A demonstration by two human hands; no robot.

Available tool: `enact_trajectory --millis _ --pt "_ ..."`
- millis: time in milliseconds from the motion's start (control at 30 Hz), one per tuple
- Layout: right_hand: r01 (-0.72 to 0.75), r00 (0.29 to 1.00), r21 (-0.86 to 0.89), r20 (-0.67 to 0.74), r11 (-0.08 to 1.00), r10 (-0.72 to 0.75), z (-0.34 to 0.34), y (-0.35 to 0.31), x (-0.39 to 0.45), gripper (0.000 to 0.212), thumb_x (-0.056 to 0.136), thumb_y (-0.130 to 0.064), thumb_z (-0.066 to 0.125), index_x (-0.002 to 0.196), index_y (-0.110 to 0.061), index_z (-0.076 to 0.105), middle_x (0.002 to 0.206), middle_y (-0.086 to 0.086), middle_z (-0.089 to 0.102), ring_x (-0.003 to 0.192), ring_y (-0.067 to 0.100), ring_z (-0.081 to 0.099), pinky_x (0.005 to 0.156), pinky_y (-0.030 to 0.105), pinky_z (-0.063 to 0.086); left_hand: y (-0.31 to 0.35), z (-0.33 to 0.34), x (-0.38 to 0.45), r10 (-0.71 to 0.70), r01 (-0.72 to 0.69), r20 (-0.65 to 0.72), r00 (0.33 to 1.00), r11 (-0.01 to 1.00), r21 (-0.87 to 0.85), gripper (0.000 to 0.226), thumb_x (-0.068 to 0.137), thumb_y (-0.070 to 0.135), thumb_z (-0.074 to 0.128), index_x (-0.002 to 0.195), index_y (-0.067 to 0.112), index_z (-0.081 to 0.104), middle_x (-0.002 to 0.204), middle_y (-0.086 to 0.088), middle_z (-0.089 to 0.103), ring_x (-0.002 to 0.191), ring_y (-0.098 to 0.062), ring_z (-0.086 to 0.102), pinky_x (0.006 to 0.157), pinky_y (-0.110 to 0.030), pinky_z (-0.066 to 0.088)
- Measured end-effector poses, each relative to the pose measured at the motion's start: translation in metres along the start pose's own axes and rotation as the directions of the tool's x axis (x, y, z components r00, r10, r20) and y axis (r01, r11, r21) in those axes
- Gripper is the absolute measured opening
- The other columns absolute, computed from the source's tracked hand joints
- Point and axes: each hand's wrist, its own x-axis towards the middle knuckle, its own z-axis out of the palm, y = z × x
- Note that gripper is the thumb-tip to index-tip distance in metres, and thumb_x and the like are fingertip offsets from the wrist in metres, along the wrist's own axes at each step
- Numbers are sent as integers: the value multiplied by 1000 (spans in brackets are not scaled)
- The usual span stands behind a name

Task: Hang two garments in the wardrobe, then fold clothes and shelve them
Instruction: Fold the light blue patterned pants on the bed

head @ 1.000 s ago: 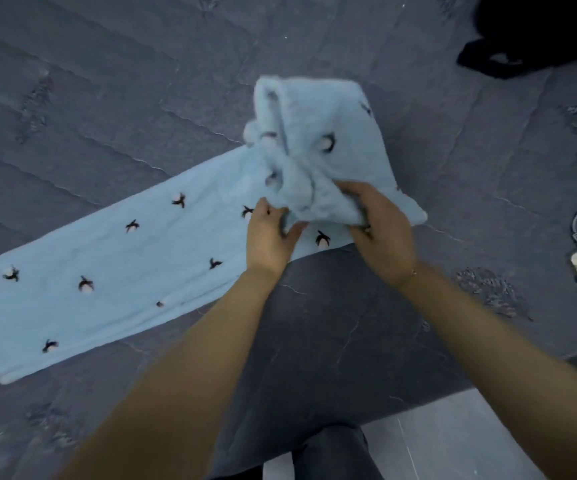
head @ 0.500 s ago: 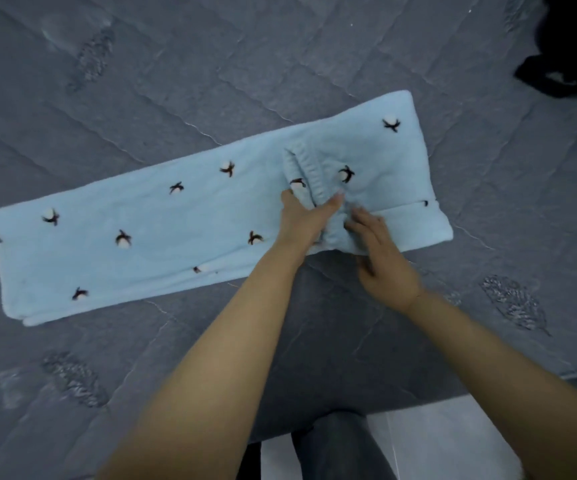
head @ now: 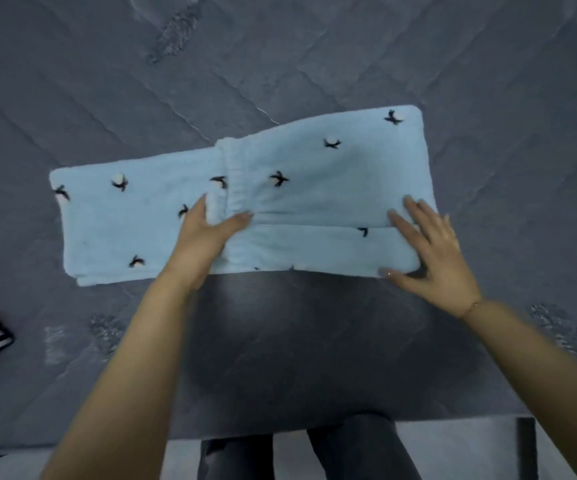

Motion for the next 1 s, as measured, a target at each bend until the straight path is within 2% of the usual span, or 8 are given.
enact_trajectory --millis 133,267,433,667,767,867,933,1000 --pt "273 958 -234 152 933 -242 49 -54 36 79 86 -45 65 153 -26 27 161 4 19 148 25 19 115 64 12 -1 -118 -2 -46 44 -101 994 999 -27 43 80 13 77 121 12 64 115 -6 71 105 -25 68 82 -35 58" --pt "309 951 -274 74 911 -300 93 -114 65 70 81 -15 74 145 -18 46 154 10 36 139 31 39 110 58 30 -19 -178 4 -92 99 -303 949 995 6 51 79 13 79 123 8 54 117 -6 68 103 -21 67 85 -39 57" --pt "205 974 -221 -45 953 -220 110 -148 76 54 75 3 76 126 -7 64 136 21 55 118 42 57 95 50 43 -51 -186 -1 280 183 -510 814 709 681 56 80 45 75 113 6 53 120 -18 45 105 -34 49 85 -42 45" --pt "154 988 -237 25 959 -153 102 -151 81 46 65 4 82 108 1 66 106 21 61 99 43 59 81 49 44 -63 -157 -2 34 261 -554 832 857 445 78 74 52 77 131 8 46 130 -14 32 84 -9 33 78 -16 36" --pt "131 991 -227 19 965 -130 104 -153 85 42 66 1 84 103 0 64 104 19 60 98 42 59 81 48 44 -53 -158 7 -26 211 -521 853 931 299 34 83 37 74 89 9 55 116 -12 36 73 3 40 83 -33 52" --pt "122 991 -215 -20 969 -129 108 -155 84 38 69 -2 83 102 -2 63 104 17 58 98 37 56 81 46 40 -32 -173 3 148 -12 -401 904 947 322 41 89 26 69 59 16 43 91 -24 47 80 -25 53 85 -51 47" --pt "143 986 -190 -54 971 -156 112 -160 83 37 71 -1 81 103 -2 62 105 16 58 100 34 53 82 43 38 -24 -194 -1 144 -53 -323 935 960 275 34 90 30 67 67 10 53 96 -34 55 93 -44 57 88 -55 47" --pt "207 975 -165 -49 964 -218 119 -172 84 37 72 0 79 105 -3 62 107 16 57 103 33 51 84 42 38 -27 -219 -7 62 -24 -315 947 992 123 35 92 33 66 83 -1 61 102 -30 62 91 -36 62 84 -54 52"
